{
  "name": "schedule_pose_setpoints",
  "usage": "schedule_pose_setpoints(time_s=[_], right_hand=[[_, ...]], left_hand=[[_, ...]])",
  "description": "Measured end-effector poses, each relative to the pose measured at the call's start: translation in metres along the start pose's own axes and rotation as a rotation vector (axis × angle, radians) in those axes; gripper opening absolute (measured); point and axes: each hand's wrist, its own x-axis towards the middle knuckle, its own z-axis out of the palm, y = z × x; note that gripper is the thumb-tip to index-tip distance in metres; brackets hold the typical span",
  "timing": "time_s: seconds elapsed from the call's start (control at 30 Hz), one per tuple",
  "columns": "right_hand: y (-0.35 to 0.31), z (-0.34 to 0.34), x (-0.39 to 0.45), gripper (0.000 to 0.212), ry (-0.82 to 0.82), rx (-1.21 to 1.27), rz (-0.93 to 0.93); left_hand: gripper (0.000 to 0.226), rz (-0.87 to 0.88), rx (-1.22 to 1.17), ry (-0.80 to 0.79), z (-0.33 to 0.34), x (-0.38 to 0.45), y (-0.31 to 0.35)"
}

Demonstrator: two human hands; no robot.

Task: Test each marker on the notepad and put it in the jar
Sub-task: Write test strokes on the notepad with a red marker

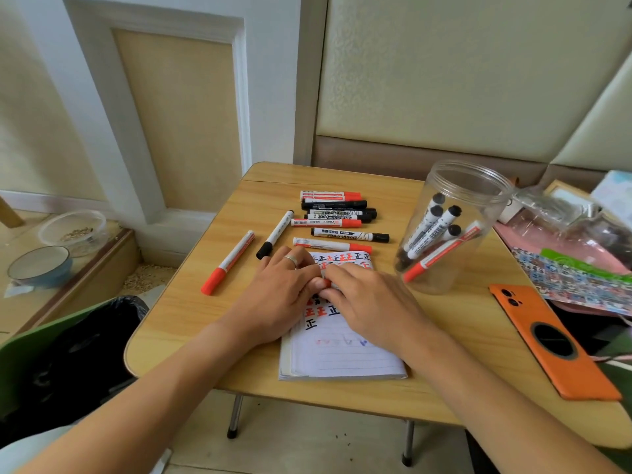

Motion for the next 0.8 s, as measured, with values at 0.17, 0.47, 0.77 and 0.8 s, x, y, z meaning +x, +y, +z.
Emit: schedule_pose_setpoints(time_s=[0.17, 0.47, 0.77, 0.8], right_hand=[[0.002, -0.003, -0.001, 0.023, -0.001, 0.079, 0.048], [0.0, 0.004, 0.0, 0.022, -0.029, 0.132, 0.237], [-0.006, 0.003, 0.001, 0.02, -0.068, 0.047, 0.24], [-0.006, 0.003, 0.001, 0.021, -0.068, 0.043, 0.237]], left_hand=[[0.053, -0.025, 0.003, 0.007, -0.001, 0.0, 0.0], [0.026, -0.184, 0.066, 0.205, -0.003, 0.003, -0.003], [0.028, -0.319, 0.225, 0.198, -0.007, 0.031, -0.016], [0.029, -0.331, 0.231, 0.199, -0.008, 0.034, -0.018]])
